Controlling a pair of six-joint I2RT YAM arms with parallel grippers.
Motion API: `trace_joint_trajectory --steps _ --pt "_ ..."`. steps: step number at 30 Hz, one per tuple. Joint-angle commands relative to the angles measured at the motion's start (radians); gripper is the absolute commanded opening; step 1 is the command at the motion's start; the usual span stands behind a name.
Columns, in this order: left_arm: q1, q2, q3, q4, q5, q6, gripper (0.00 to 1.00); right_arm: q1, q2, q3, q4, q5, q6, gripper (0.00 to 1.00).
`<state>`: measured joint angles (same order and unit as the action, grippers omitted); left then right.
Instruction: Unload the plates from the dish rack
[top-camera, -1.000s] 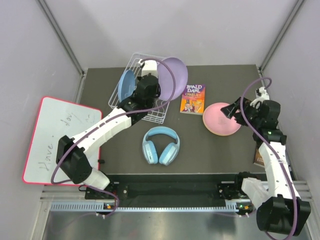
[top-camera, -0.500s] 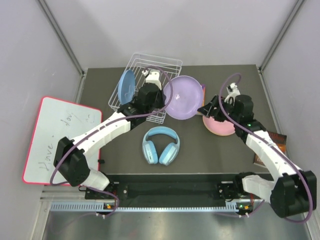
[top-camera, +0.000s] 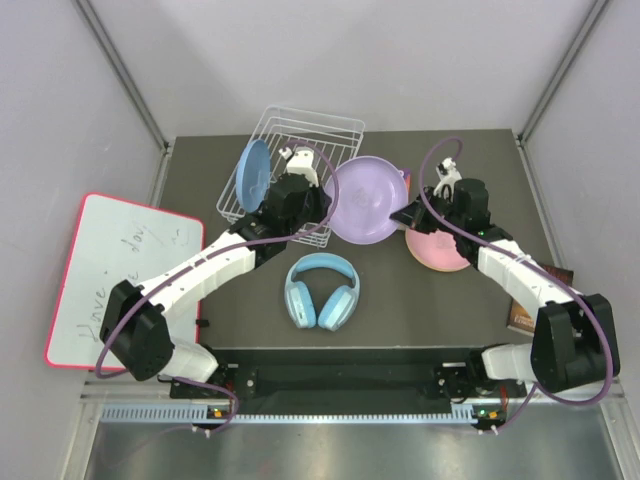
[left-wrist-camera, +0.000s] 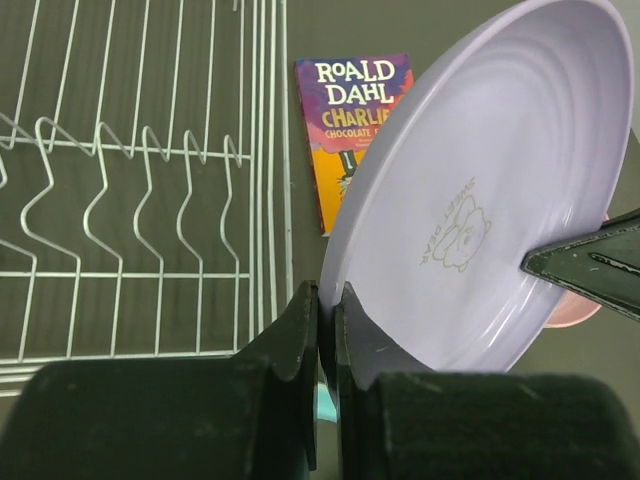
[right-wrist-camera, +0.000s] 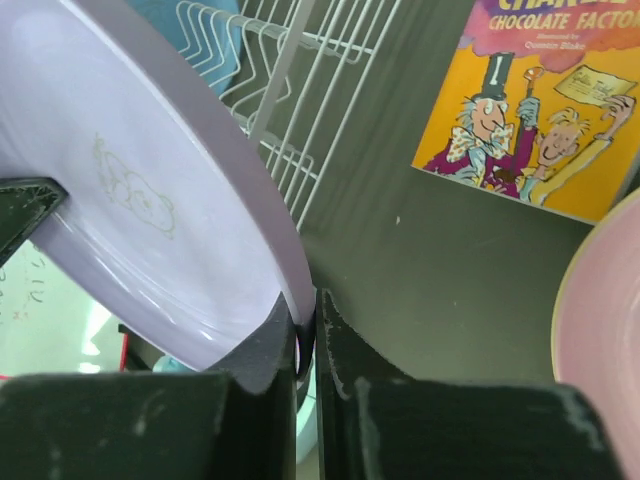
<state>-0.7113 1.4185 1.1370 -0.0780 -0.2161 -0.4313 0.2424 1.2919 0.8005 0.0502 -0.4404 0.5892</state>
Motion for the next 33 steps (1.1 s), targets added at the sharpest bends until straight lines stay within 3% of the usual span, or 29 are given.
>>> trace_joint_trajectory --steps 1,2,3,6,8,10,11,13,14,18,19,22,30,33 --pt "-0.007 -0.004 -0.013 0.136 0.116 -0.004 0.00 0.008 0.027 0.029 0.134 -0.050 0.008 0.00" --pt "-0.005 -0.006 -0.022 0.142 0.118 -0.003 0.00 0.008 0.021 0.023 0.129 -0.037 0.009 0.00" --pt "-0.005 -0.007 -0.026 0.147 0.119 0.000 0.10 0.006 0.014 0.022 0.116 -0.018 0.001 0.00" --pt "-0.005 -0.012 -0.036 0.155 0.104 0.023 0.53 -0.006 -0.038 0.022 0.019 0.084 -0.026 0.00" --pt "-0.005 -0.012 -0.034 0.146 0.080 0.051 0.76 -0.043 -0.092 0.017 -0.047 0.149 -0.035 0.00" --pt "-0.005 -0.016 -0.029 0.123 0.017 0.081 0.85 -0.096 -0.143 0.022 -0.133 0.207 -0.054 0.00" --pt "-0.005 -0.019 -0.017 0.104 -0.041 0.110 0.88 -0.139 -0.166 0.034 -0.271 0.324 -0.066 0.00" --pt "-0.005 -0.032 -0.014 0.101 -0.145 0.172 0.92 -0.225 -0.192 0.032 -0.343 0.371 -0.089 0.00" --pt "-0.005 -0.042 -0.014 0.106 -0.201 0.192 0.99 -0.271 -0.198 0.011 -0.372 0.365 -0.097 0.00" --pt "0.012 -0.035 -0.026 0.159 -0.472 0.305 0.99 -0.423 -0.220 -0.043 -0.417 0.336 -0.133 0.00" --pt "0.062 -0.029 -0.025 0.156 -0.497 0.305 0.99 -0.436 -0.223 -0.052 -0.418 0.330 -0.141 0.00" --pt "0.159 -0.023 -0.033 0.170 -0.440 0.298 0.99 -0.459 -0.212 -0.081 -0.417 0.312 -0.160 0.00" --pt "0.263 0.066 0.006 0.178 -0.471 0.298 0.99 -0.463 -0.115 -0.087 -0.382 0.264 -0.170 0.00" --pt "0.292 0.095 0.004 0.181 -0.437 0.278 0.99 -0.465 -0.089 -0.087 -0.368 0.262 -0.169 0.08"
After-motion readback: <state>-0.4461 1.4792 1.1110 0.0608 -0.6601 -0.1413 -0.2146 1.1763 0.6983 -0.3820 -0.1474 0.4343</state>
